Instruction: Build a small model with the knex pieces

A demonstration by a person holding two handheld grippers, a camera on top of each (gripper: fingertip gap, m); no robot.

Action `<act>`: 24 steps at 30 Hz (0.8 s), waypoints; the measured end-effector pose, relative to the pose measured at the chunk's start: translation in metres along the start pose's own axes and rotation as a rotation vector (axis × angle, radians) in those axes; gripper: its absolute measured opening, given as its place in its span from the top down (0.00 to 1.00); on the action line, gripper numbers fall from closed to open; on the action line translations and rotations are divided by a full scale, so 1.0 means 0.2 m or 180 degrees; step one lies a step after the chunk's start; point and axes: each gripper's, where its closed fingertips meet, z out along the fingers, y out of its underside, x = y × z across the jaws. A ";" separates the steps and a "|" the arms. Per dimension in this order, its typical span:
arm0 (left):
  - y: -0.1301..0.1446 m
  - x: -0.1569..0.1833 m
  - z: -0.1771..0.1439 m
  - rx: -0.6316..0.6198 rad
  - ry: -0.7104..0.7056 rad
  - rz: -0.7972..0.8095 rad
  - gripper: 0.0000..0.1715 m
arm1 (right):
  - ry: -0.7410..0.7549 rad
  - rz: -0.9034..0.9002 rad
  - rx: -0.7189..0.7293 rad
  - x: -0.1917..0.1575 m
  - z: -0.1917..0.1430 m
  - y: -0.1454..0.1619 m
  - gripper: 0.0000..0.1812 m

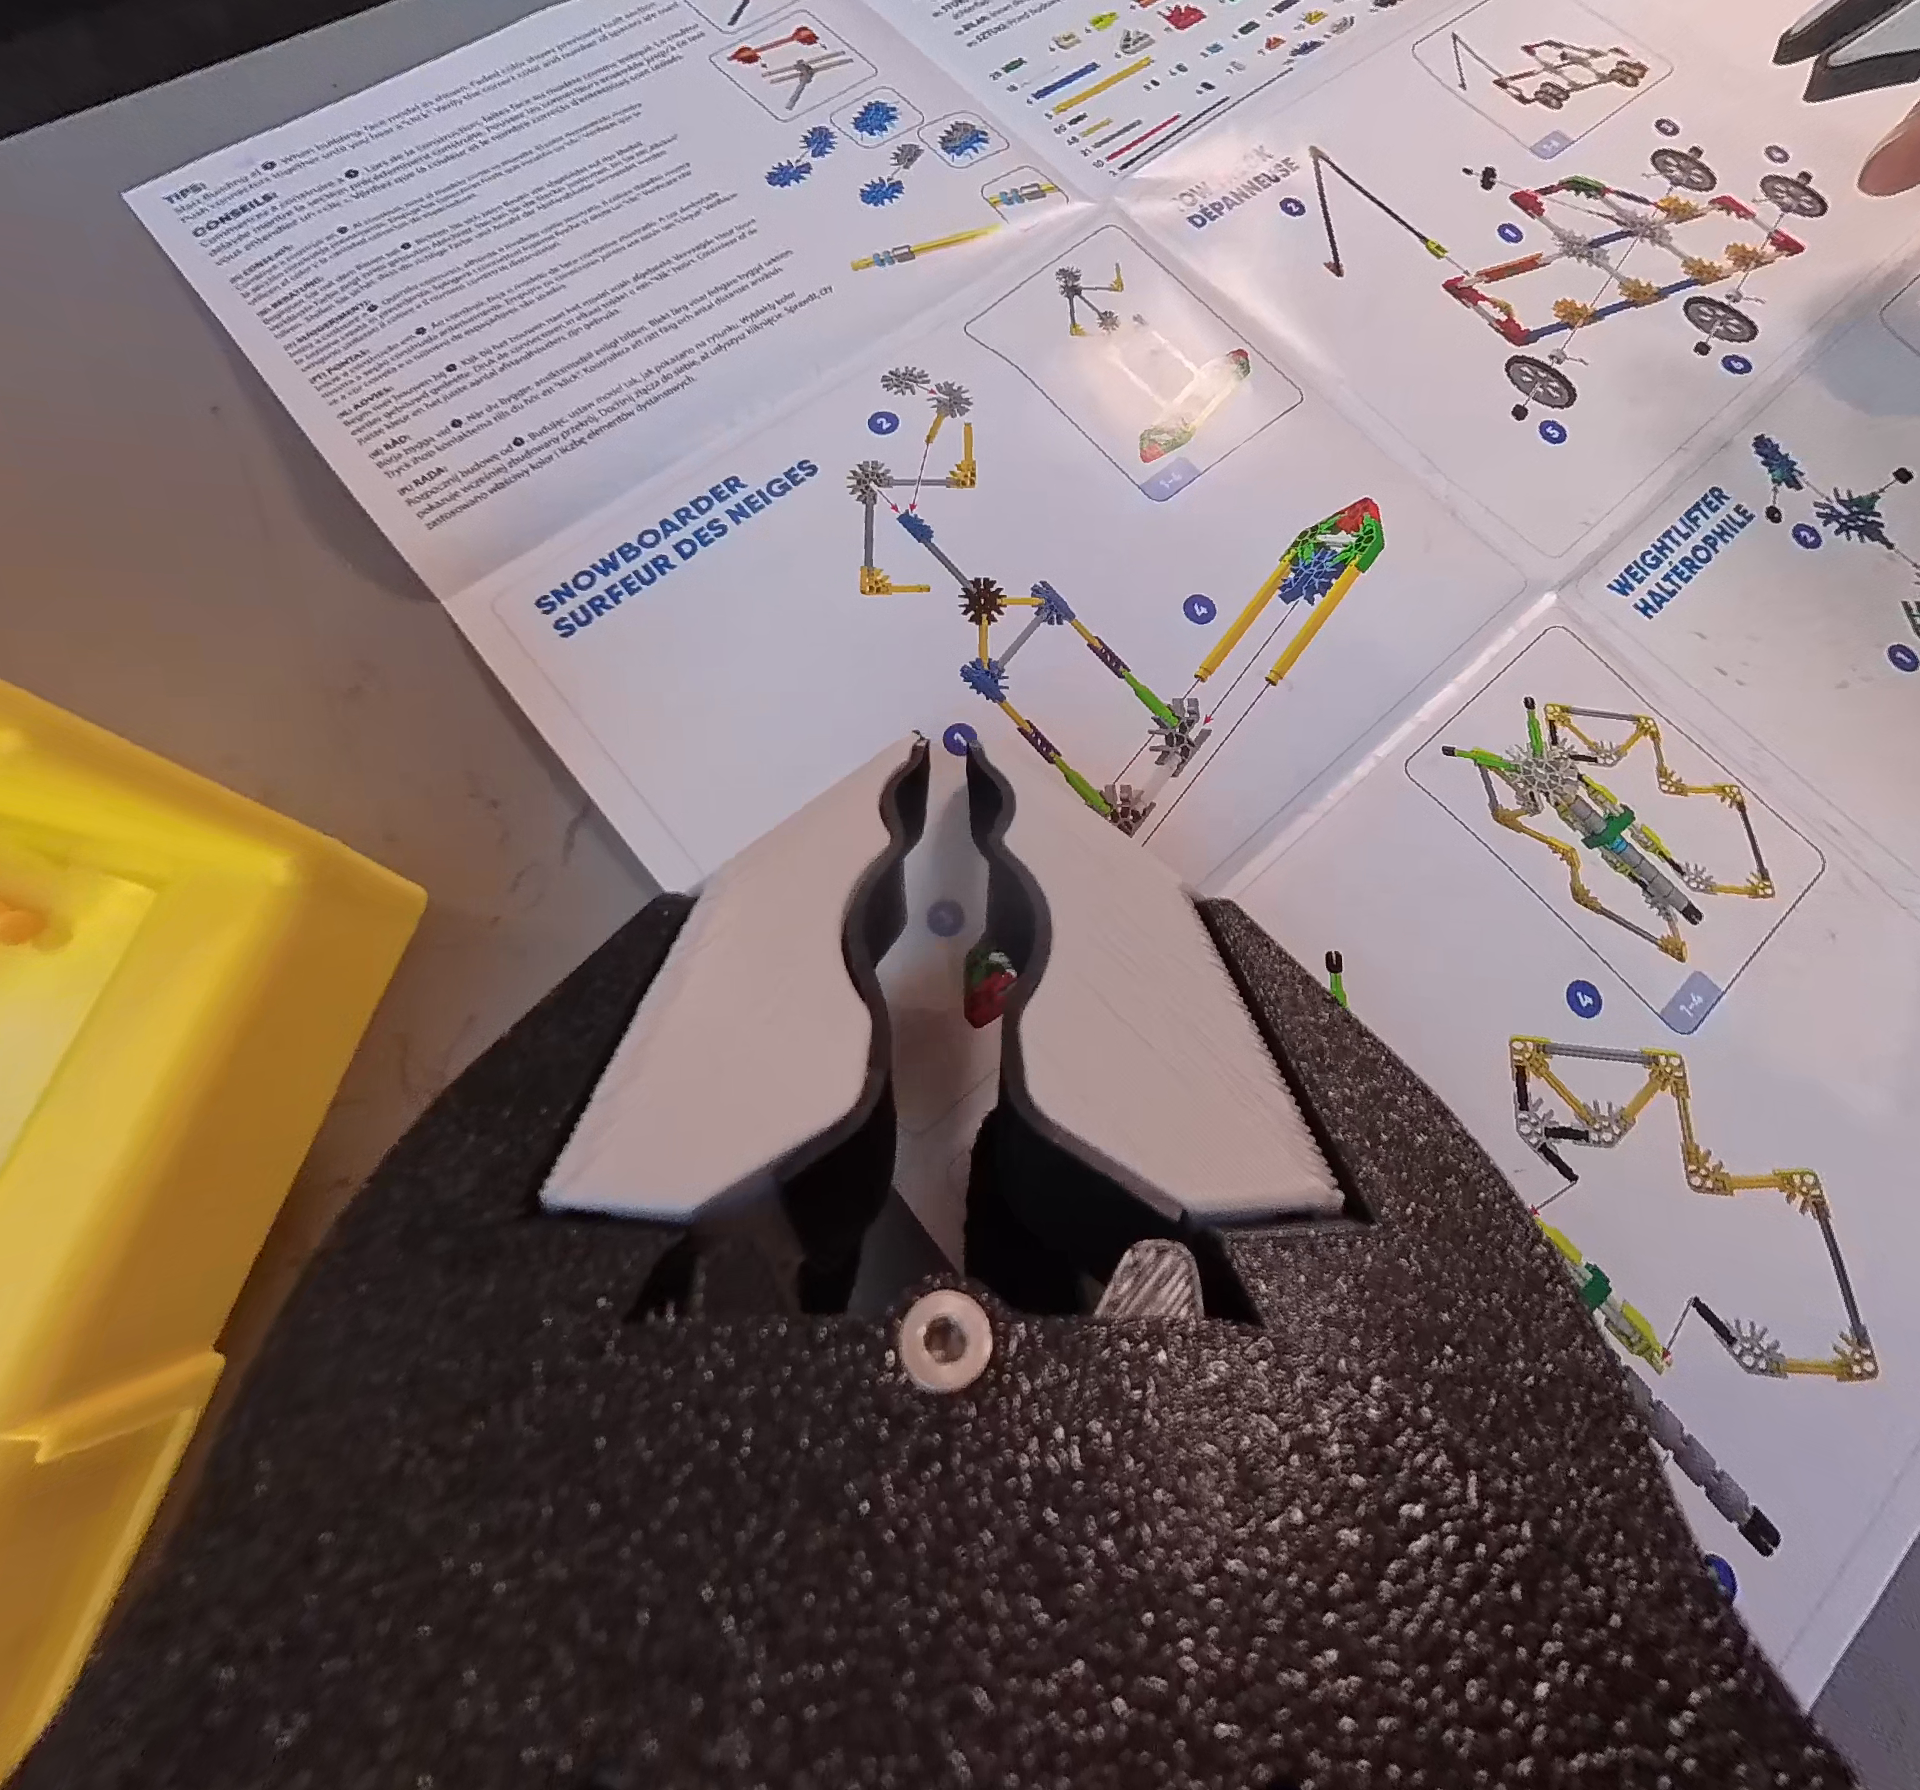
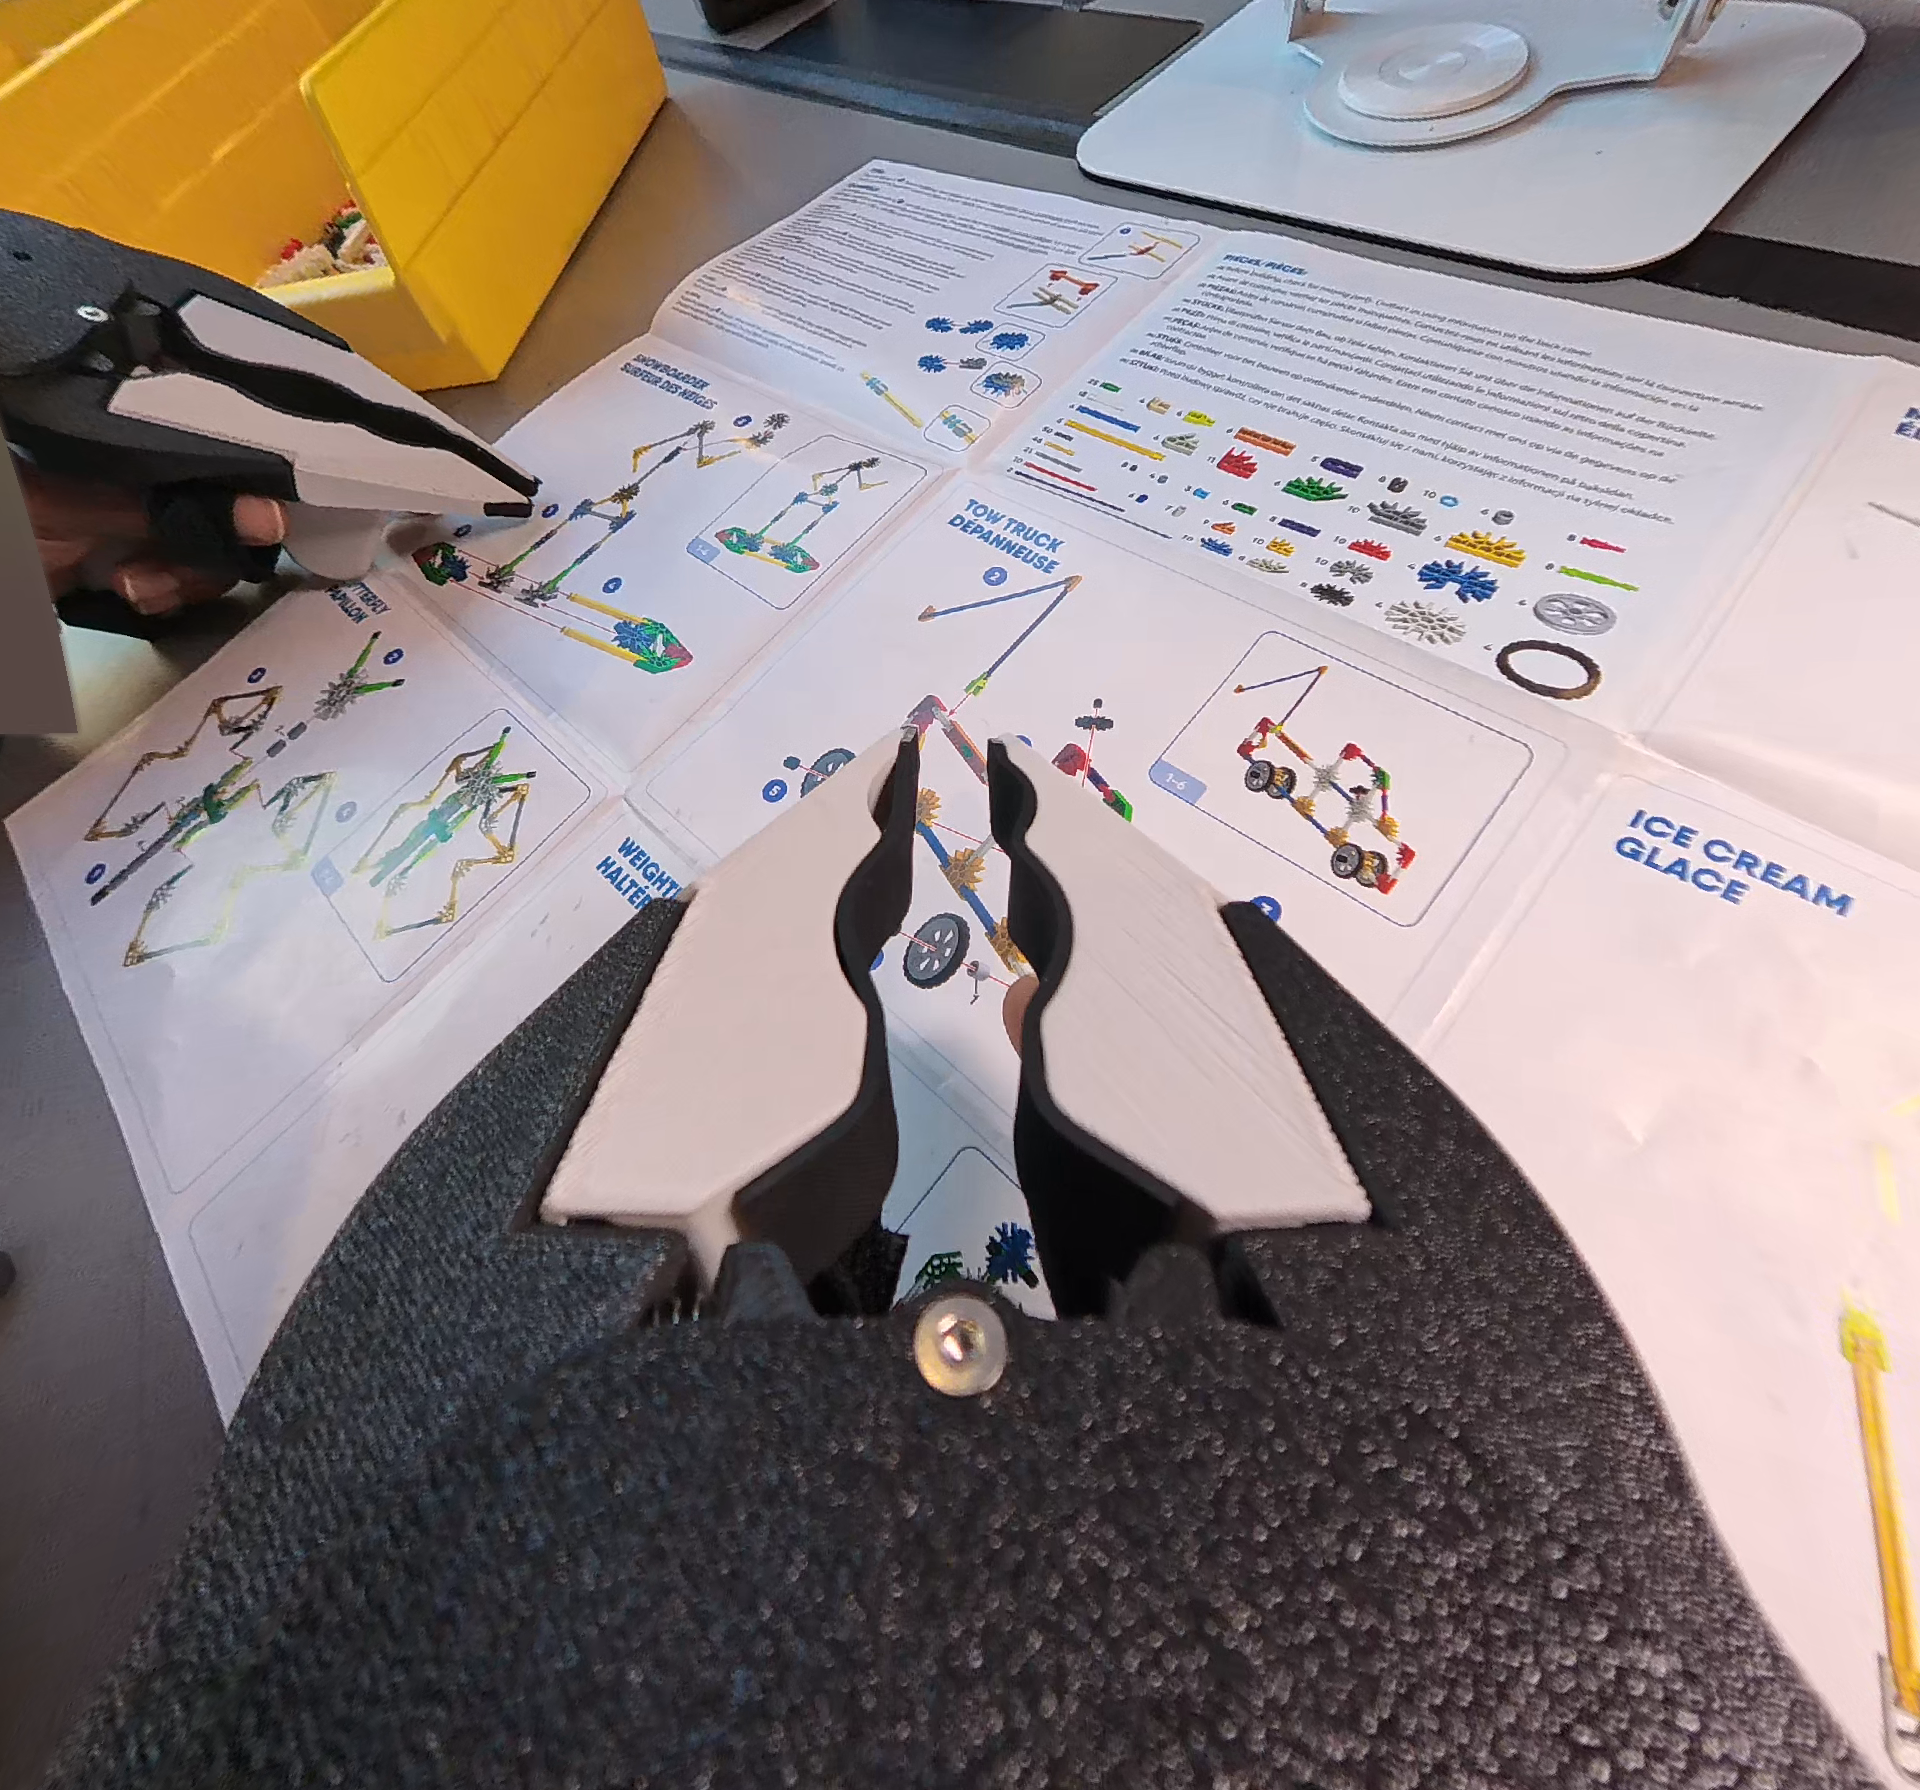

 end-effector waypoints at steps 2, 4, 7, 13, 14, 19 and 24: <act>0.00 0.00 0.00 -0.0001 0.0002 0.0001 0.95 | -0.0001 0.0001 -0.0005 0.00 0.00 0.00 0.94; 0.00 0.00 0.00 -0.0001 -0.0001 0.0001 0.94 | -0.0002 0.0006 -0.0009 0.00 0.00 0.00 0.94; 0.00 0.00 0.00 0.0005 -0.0012 -0.0007 0.92 | -0.0001 0.0001 -0.0010 0.00 0.00 0.00 0.94; 0.00 0.00 0.00 0.0011 -0.0009 -0.0007 0.89 | 0.0003 -0.0024 -0.0009 0.00 0.00 0.00 0.94; 0.00 0.00 0.00 0.0012 -0.0008 -0.0008 0.89 | 0.0002 -0.0024 -0.0012 0.00 0.00 0.00 0.93; 0.00 -0.01 0.00 0.0009 -0.0005 -0.0011 0.88 | -0.0001 -0.0020 -0.0017 -0.01 0.00 0.00 0.93; 0.00 -0.01 0.00 0.0006 -0.0003 -0.0004 0.88 | -0.0003 -0.0017 -0.0020 0.00 0.00 0.01 0.93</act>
